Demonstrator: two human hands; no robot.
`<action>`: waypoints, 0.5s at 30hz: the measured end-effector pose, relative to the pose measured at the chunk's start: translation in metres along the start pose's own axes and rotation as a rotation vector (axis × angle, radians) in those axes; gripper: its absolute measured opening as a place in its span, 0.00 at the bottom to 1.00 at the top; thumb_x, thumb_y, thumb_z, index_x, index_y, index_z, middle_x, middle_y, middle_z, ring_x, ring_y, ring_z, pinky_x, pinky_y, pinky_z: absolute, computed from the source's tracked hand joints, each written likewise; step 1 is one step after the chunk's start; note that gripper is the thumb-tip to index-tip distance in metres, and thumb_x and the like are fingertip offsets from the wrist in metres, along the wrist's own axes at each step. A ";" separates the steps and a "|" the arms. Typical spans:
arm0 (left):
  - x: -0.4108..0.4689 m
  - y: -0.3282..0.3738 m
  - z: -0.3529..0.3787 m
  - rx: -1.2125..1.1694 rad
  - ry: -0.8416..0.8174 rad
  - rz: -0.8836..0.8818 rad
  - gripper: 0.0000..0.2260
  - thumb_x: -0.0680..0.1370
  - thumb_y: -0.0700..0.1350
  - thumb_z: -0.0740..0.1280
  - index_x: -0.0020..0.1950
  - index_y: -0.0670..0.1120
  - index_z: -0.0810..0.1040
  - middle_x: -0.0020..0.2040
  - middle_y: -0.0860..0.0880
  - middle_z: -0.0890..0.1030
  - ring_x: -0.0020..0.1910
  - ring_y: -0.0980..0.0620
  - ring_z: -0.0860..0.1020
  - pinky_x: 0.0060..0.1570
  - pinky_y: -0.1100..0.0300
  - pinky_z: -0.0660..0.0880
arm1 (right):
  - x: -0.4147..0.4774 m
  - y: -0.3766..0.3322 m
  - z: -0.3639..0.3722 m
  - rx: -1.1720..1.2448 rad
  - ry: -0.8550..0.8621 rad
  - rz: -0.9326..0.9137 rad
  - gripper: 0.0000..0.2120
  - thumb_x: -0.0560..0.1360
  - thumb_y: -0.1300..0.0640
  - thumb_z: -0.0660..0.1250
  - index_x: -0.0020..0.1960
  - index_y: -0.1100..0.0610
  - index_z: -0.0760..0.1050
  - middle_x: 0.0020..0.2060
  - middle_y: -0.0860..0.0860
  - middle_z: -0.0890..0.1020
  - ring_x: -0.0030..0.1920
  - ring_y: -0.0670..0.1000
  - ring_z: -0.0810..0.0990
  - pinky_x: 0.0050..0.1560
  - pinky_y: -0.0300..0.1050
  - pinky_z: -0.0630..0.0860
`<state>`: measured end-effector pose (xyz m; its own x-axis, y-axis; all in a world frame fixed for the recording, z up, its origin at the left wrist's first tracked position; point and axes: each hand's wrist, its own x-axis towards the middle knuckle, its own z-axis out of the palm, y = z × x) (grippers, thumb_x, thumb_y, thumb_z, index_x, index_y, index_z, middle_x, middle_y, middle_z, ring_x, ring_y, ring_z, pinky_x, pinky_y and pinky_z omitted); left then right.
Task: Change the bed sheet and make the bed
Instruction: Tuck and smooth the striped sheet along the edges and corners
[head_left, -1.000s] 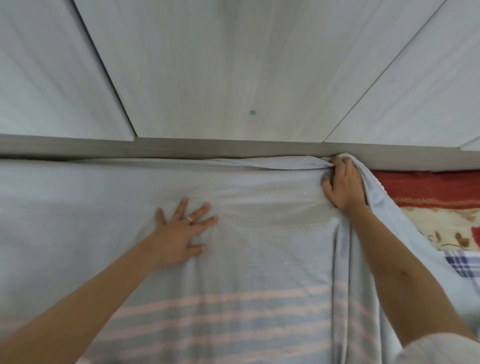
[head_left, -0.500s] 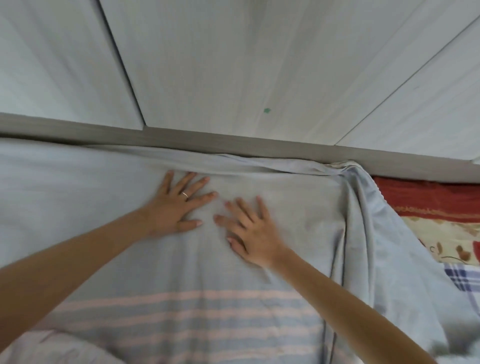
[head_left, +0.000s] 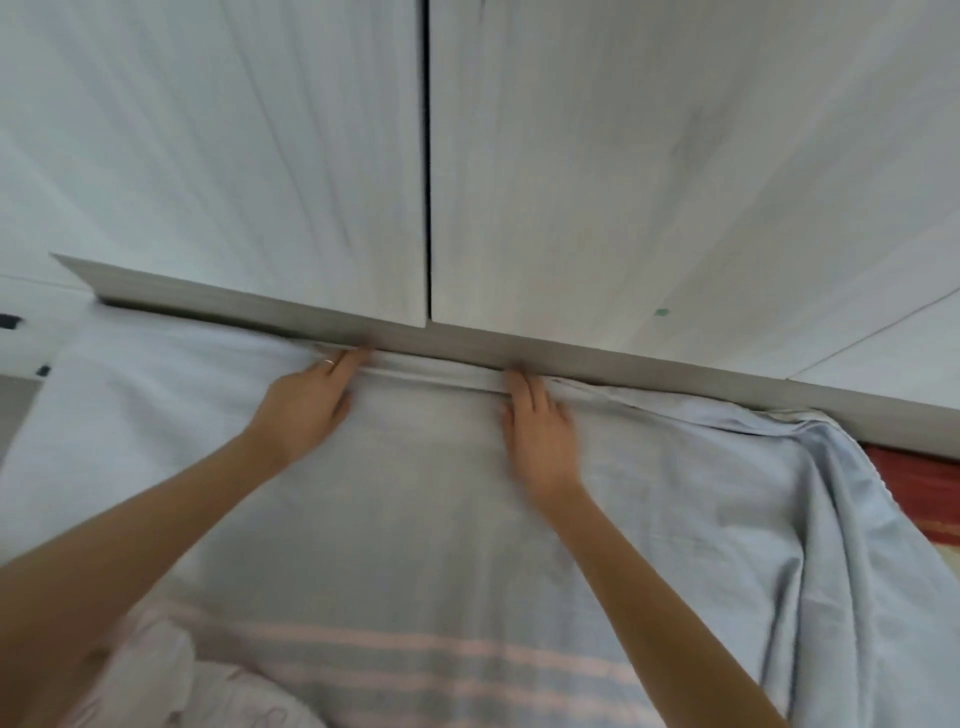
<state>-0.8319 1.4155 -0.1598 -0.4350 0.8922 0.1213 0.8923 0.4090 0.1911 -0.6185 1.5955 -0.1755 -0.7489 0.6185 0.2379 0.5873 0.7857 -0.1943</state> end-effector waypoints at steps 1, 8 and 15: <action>0.000 -0.001 -0.001 -0.014 -0.012 -0.001 0.23 0.65 0.33 0.74 0.59 0.41 0.76 0.51 0.38 0.80 0.34 0.41 0.81 0.24 0.54 0.75 | 0.006 -0.008 -0.002 0.032 -0.024 0.069 0.14 0.76 0.57 0.61 0.58 0.60 0.78 0.51 0.57 0.82 0.43 0.57 0.82 0.38 0.44 0.77; -0.003 -0.011 0.007 0.152 0.006 0.216 0.12 0.72 0.43 0.58 0.42 0.42 0.81 0.45 0.44 0.81 0.42 0.43 0.80 0.46 0.53 0.70 | 0.035 -0.038 -0.003 -0.056 -0.349 0.112 0.16 0.75 0.51 0.68 0.57 0.60 0.77 0.53 0.58 0.78 0.56 0.59 0.75 0.52 0.50 0.72; -0.003 -0.022 0.002 0.145 -0.058 -0.043 0.28 0.67 0.53 0.58 0.63 0.39 0.74 0.58 0.40 0.77 0.56 0.40 0.75 0.60 0.51 0.63 | 0.026 -0.044 0.014 -0.074 -0.349 0.048 0.18 0.62 0.56 0.78 0.48 0.62 0.78 0.45 0.60 0.79 0.47 0.61 0.80 0.56 0.52 0.75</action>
<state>-0.8503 1.4041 -0.1664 -0.4692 0.8812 0.0585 0.8829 0.4667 0.0518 -0.6680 1.5775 -0.1742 -0.7720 0.6256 -0.1120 0.6355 0.7618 -0.1254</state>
